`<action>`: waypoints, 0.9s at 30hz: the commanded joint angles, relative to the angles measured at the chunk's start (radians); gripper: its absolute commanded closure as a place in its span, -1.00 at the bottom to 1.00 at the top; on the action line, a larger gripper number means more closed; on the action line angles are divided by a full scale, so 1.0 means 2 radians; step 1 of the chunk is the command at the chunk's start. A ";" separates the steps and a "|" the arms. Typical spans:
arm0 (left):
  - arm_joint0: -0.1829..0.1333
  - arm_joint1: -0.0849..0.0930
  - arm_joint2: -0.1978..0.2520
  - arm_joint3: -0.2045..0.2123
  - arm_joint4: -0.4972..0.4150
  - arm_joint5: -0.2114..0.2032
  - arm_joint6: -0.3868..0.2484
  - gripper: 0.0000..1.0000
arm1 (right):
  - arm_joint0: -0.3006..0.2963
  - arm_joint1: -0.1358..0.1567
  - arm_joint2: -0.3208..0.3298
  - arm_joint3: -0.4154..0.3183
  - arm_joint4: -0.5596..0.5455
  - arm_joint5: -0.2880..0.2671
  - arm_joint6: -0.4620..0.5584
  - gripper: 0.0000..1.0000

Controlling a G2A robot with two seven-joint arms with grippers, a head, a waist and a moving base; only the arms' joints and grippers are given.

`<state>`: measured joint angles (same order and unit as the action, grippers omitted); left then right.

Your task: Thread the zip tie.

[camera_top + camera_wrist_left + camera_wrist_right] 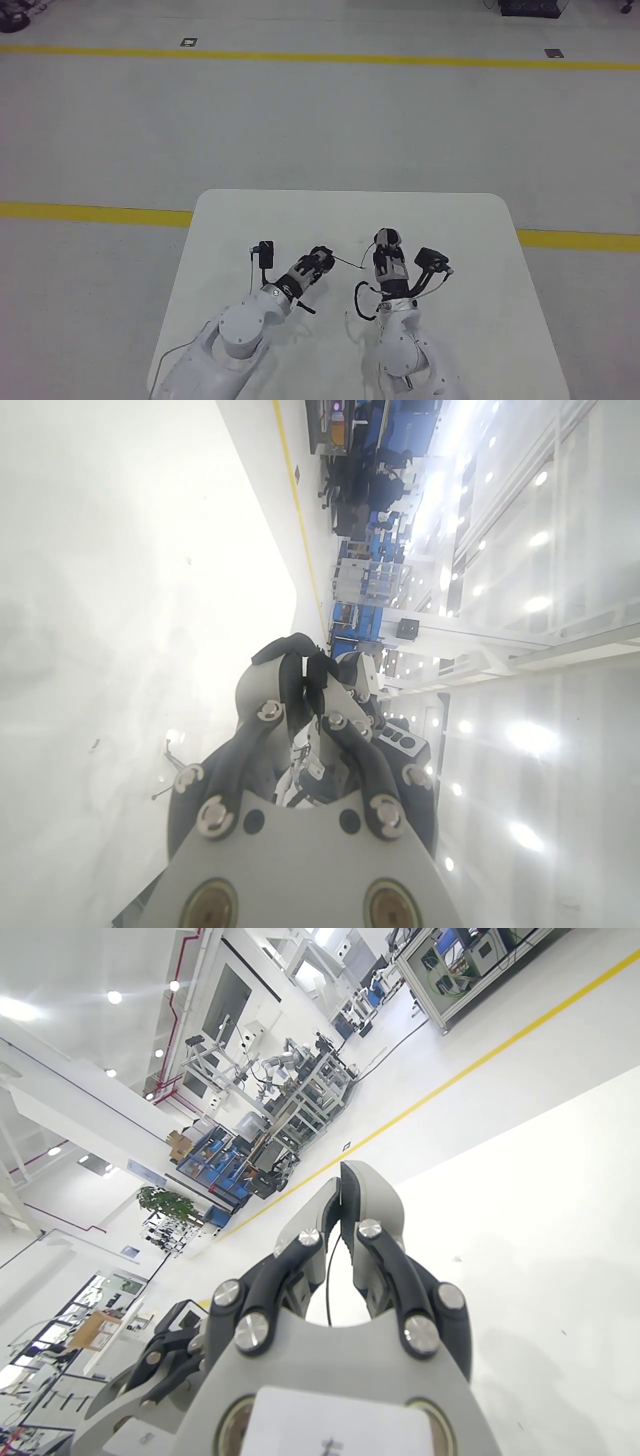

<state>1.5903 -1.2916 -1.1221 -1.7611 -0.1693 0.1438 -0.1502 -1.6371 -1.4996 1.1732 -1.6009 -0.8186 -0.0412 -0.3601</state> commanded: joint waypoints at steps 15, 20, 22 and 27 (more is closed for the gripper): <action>0.000 0.000 0.001 0.000 0.000 -0.001 0.006 1.00 | 0.006 0.000 -0.006 0.004 0.001 0.010 0.004 0.28; 0.000 0.000 0.001 0.000 0.000 -0.001 0.006 1.00 | 0.002 0.000 -0.004 0.001 0.002 0.004 0.002 -0.98; 0.000 0.000 0.001 0.000 0.000 -0.001 0.006 1.00 | -0.002 0.001 -0.003 -0.001 0.000 0.001 0.001 -1.00; 0.000 0.000 0.001 0.000 0.000 -0.001 0.006 1.00 | -0.001 0.002 0.002 0.002 -0.001 0.003 0.004 -1.00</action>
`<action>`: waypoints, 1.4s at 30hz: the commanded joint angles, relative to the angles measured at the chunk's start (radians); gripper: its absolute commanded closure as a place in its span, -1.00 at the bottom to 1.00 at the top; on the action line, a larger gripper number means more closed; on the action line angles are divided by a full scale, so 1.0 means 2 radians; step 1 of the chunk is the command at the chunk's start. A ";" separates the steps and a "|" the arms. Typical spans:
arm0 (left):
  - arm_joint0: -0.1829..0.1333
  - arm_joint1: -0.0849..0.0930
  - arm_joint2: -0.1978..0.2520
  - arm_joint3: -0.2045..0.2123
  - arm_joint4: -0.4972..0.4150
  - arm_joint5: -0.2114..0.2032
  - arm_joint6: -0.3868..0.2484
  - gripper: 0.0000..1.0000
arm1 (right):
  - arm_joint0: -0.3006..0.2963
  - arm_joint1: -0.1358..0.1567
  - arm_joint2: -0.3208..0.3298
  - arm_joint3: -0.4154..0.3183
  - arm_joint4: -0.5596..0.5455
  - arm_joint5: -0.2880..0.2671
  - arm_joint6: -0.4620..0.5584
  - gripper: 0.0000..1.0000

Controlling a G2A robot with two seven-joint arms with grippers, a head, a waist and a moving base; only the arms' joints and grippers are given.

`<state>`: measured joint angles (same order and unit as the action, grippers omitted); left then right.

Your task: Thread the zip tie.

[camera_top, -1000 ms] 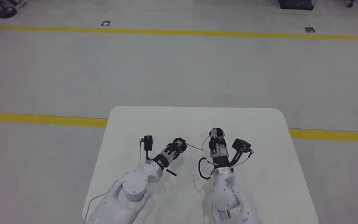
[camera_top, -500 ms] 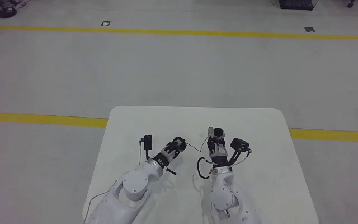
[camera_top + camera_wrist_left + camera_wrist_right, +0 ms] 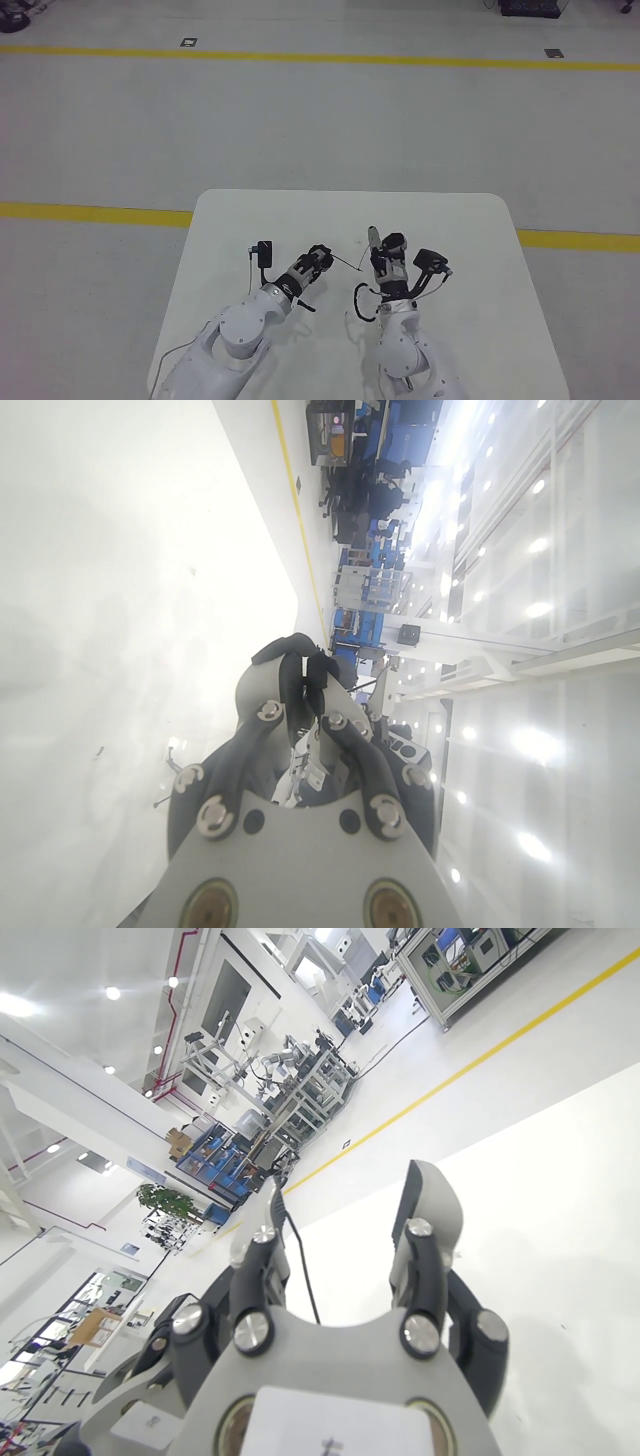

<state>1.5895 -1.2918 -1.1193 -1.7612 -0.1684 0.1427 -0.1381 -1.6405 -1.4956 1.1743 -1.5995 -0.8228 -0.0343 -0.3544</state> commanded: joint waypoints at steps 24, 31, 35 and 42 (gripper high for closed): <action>0.000 0.000 0.000 0.000 0.000 0.000 0.000 1.00 | -0.083 0.025 0.069 -0.050 -0.019 -0.122 0.025 -1.00; 0.000 0.000 0.000 0.000 0.000 0.000 0.000 1.00 | -0.103 0.034 0.110 -0.053 -0.015 -0.143 0.045 -1.00; 0.000 0.000 0.000 0.000 0.000 0.000 0.000 1.00 | -0.125 0.038 0.126 -0.069 -0.041 -0.134 0.037 -1.00; 0.000 0.000 0.000 0.000 0.000 0.000 0.000 1.00 | -0.133 0.038 0.128 -0.072 -0.046 -0.128 0.026 -1.00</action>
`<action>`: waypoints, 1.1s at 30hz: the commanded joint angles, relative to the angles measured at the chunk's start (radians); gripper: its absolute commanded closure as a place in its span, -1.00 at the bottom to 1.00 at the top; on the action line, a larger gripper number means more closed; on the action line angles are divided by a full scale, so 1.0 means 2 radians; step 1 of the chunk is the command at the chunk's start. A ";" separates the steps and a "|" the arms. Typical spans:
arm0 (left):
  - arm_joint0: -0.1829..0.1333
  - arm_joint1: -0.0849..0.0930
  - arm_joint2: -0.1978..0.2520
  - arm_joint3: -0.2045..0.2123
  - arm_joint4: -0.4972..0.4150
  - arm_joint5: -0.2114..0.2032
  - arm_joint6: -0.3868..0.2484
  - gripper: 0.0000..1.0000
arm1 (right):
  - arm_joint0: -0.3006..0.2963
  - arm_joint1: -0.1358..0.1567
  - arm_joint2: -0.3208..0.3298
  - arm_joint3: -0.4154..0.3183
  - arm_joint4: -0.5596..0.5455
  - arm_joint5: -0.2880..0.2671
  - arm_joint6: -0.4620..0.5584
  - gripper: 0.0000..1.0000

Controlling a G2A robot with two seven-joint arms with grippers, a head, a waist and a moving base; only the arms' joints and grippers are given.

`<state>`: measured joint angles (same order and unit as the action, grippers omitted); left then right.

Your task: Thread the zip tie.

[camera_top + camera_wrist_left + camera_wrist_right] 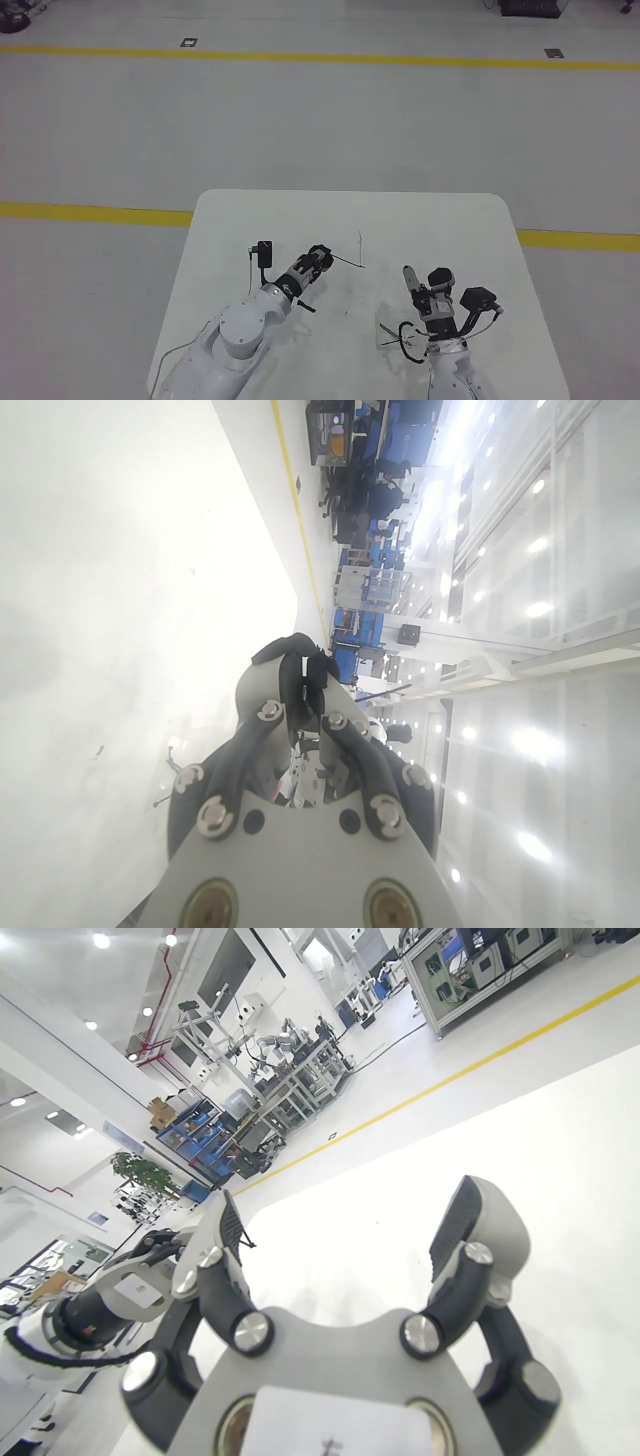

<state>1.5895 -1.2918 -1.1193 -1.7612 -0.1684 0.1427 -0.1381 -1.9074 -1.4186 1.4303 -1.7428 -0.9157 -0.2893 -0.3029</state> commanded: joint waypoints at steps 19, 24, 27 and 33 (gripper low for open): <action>0.000 0.000 0.000 0.000 0.000 0.000 0.000 1.00 | 0.000 0.000 0.000 0.000 0.000 0.000 0.000 -1.00; 0.000 0.000 0.000 0.000 0.000 0.000 0.000 1.00 | 0.000 0.000 0.000 0.000 0.000 0.000 0.000 -1.00; 0.000 0.000 0.000 0.000 0.000 0.000 0.000 1.00 | 0.008 0.000 -0.005 0.012 0.032 -0.005 0.033 -1.00; -0.002 0.000 -0.001 0.004 -0.003 -0.008 0.009 1.00 | 0.040 0.004 0.008 0.040 0.138 -0.025 0.139 -1.00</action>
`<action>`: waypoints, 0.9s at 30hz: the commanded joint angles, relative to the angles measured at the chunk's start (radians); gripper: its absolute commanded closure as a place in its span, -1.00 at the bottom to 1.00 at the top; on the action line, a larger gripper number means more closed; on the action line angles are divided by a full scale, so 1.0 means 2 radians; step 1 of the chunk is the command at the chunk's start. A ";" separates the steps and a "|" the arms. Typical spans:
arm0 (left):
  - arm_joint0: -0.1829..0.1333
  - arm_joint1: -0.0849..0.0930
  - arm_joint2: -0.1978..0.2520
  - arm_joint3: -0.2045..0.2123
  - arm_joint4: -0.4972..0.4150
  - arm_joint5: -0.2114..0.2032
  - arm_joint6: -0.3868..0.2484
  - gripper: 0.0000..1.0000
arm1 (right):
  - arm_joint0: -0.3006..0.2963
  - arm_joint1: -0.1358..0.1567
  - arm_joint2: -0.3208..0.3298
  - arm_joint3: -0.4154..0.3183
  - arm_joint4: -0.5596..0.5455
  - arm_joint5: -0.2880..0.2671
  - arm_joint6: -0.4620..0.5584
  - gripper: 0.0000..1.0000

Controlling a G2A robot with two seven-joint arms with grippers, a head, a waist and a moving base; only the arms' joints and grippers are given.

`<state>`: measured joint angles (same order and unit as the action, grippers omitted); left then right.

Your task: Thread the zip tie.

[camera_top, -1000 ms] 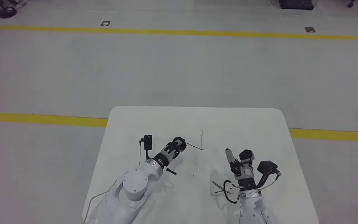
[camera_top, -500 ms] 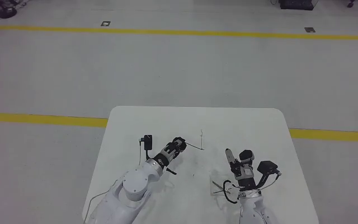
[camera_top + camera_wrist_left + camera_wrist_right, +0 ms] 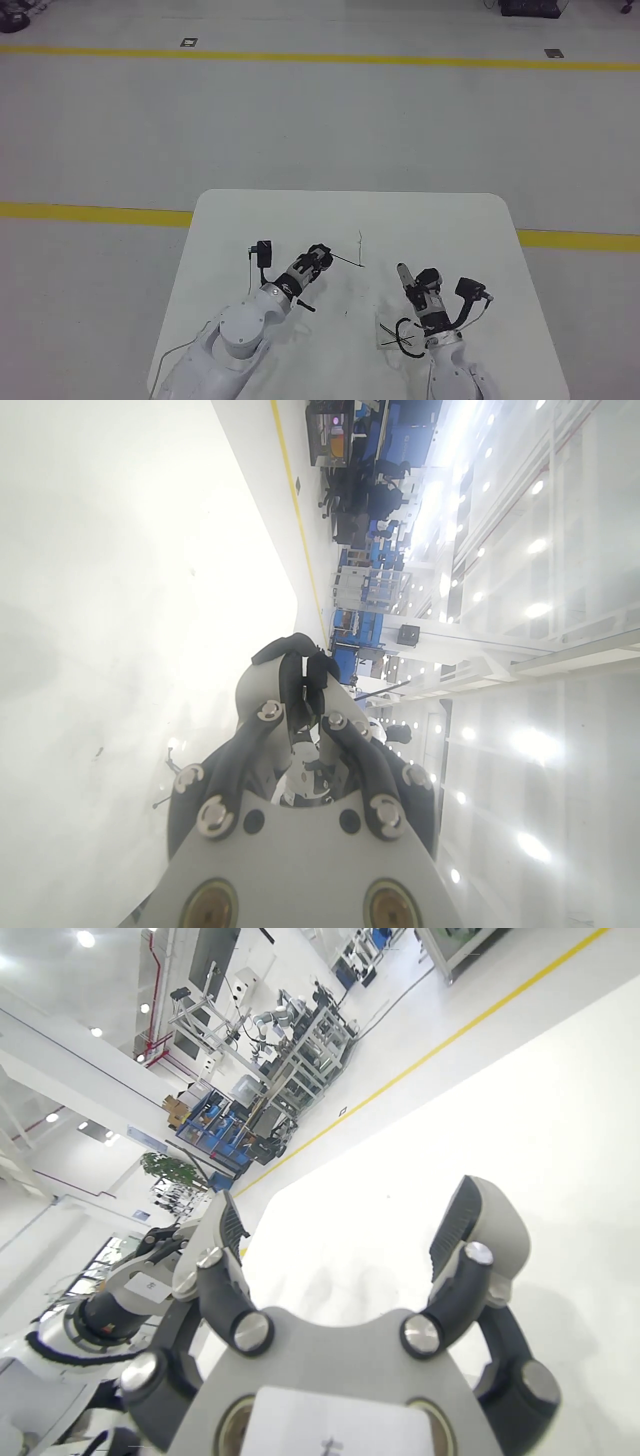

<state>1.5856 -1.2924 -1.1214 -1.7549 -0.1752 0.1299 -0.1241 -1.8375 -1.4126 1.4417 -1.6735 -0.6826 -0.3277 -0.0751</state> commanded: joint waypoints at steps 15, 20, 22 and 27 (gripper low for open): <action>0.021 0.005 -0.003 -0.008 0.019 -0.023 0.007 1.00 | 0.039 0.044 0.020 -0.019 0.218 -0.006 0.356 -1.00; 0.023 0.006 -0.003 -0.011 0.021 -0.028 0.007 1.00 | 0.043 0.049 0.027 -0.009 0.226 -0.006 0.362 -1.00; 0.023 0.006 -0.003 -0.011 0.021 -0.028 0.007 1.00 | 0.043 0.049 0.027 -0.009 0.226 -0.006 0.362 -1.00; 0.023 0.006 -0.003 -0.011 0.021 -0.028 0.007 1.00 | 0.043 0.049 0.027 -0.009 0.226 -0.006 0.362 -1.00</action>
<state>1.6325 -1.2803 -1.1282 -1.7764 -0.1336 0.0746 -0.1097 -1.7517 -1.3155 1.4957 -1.6910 -0.2307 -0.3400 0.6479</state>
